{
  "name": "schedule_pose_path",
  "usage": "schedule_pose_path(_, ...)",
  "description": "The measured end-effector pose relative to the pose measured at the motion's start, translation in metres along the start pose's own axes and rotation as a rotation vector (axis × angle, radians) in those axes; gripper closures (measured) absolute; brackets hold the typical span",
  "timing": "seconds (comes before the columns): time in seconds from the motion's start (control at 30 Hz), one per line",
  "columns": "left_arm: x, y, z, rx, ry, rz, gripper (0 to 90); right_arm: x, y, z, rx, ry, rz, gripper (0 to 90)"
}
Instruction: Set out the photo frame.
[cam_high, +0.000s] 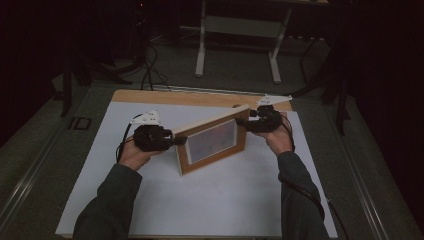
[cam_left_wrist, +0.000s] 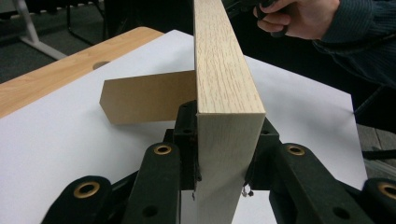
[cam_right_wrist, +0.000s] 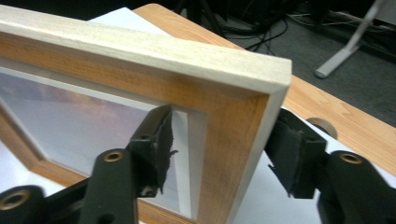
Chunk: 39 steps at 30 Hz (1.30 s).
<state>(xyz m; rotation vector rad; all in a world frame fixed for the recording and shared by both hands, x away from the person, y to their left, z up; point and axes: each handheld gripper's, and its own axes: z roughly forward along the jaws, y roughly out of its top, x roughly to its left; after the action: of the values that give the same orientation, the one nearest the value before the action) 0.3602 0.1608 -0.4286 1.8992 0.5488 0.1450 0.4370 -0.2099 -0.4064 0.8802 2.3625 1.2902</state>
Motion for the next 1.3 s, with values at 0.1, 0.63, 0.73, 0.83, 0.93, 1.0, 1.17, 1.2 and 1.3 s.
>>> schedule_pose_path(0.1,0.0,0.0,0.0,0.002,-0.002,0.007,72.8,-0.001,0.0,0.001,0.002,0.029,-0.003,36.6)
schedule_pose_path(0.63,0.001,0.0,0.0,-0.002,-0.011,0.008,72.5,-0.004,0.0,0.005,0.017,0.054,-0.048,35.4)
schedule_pose_path(0.73,0.002,0.0,0.0,-0.003,-0.008,0.005,72.4,-0.004,-0.001,0.006,0.02,0.064,-0.044,34.9)
schedule_pose_path(0.83,0.003,0.0,0.0,-0.004,0.009,-0.013,72.5,-0.004,-0.002,0.007,0.02,0.055,-0.029,37.0)
schedule_pose_path(0.93,0.004,0.0,0.001,-0.004,0.049,-0.024,72.2,-0.007,-0.004,0.005,0.004,0.065,-0.002,40.9)
schedule_pose_path(1.0,0.005,0.0,0.002,-0.008,0.072,-0.043,71.9,-0.009,-0.007,0.003,-0.003,0.069,0.012,44.6)
schedule_pose_path(1.17,0.004,0.002,0.004,-0.001,0.135,-0.05,71.2,-0.01,-0.011,0.0,-0.016,0.068,0.033,48.7)
schedule_pose_path(1.2,0.004,0.002,0.004,0.0,0.141,-0.051,71.2,-0.011,-0.011,-0.001,-0.018,0.069,0.035,49.5)
schedule_pose_path(1.3,0.004,0.002,0.005,-0.001,0.164,-0.058,71.2,-0.012,-0.013,-0.002,-0.02,0.071,0.048,51.9)
